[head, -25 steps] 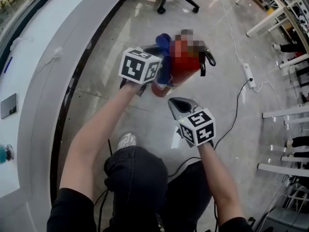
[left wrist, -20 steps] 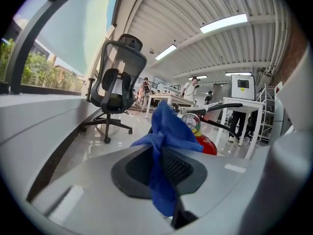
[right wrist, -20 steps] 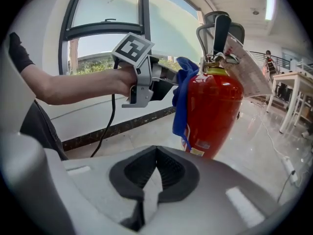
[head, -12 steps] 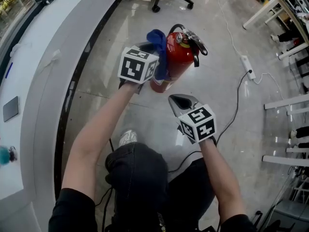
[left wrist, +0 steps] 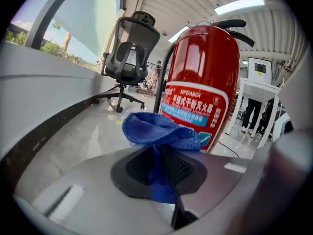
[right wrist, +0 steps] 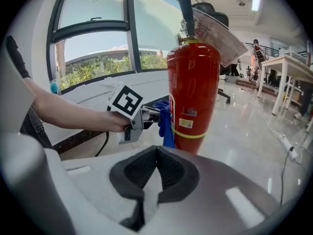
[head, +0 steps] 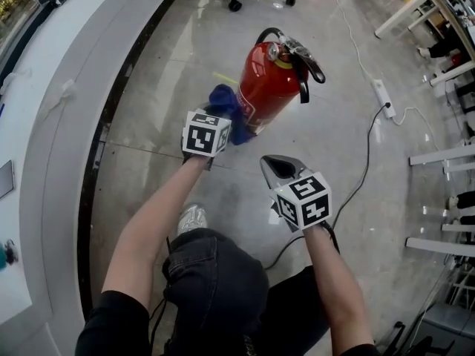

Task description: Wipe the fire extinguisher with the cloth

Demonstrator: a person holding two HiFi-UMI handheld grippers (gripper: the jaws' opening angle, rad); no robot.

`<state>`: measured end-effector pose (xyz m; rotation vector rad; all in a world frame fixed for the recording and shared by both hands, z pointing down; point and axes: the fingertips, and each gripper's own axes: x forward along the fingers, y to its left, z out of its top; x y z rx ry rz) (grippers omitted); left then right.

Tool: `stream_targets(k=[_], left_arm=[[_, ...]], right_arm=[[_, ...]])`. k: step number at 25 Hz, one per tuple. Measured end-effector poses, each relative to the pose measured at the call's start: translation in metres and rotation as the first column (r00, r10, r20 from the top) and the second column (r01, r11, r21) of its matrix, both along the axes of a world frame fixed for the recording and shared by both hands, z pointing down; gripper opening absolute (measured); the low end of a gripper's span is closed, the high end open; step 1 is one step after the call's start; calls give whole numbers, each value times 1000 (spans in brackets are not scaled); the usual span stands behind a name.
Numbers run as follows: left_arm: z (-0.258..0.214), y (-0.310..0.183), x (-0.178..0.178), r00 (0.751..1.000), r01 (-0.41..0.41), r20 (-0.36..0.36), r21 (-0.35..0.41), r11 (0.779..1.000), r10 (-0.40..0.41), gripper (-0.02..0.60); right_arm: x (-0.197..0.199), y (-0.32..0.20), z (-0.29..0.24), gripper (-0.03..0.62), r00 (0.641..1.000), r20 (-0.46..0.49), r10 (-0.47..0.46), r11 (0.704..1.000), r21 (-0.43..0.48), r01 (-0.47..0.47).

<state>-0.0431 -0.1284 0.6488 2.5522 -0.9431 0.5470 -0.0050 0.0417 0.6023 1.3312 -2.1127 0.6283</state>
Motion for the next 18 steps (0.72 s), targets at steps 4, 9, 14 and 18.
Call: stream_targets(k=[4, 9, 14, 18], left_arm=[[47, 3, -1, 999, 35, -10, -61, 998, -36, 48], [103, 11, 0, 998, 65, 12, -133, 989, -64, 48], [155, 25, 3, 993, 56, 114, -231, 971, -30, 48], [170, 35, 6, 989, 28, 150, -280, 960, 15, 48]], right_arm=[[13, -2, 11, 2, 1000, -15, 19, 1000, -14, -19], [24, 3, 30, 2, 998, -11, 55, 997, -50, -55], [29, 10, 42, 2, 998, -7, 69, 995, -77, -69], [30, 15, 48, 2, 998, -11, 61, 994, -91, -62]])
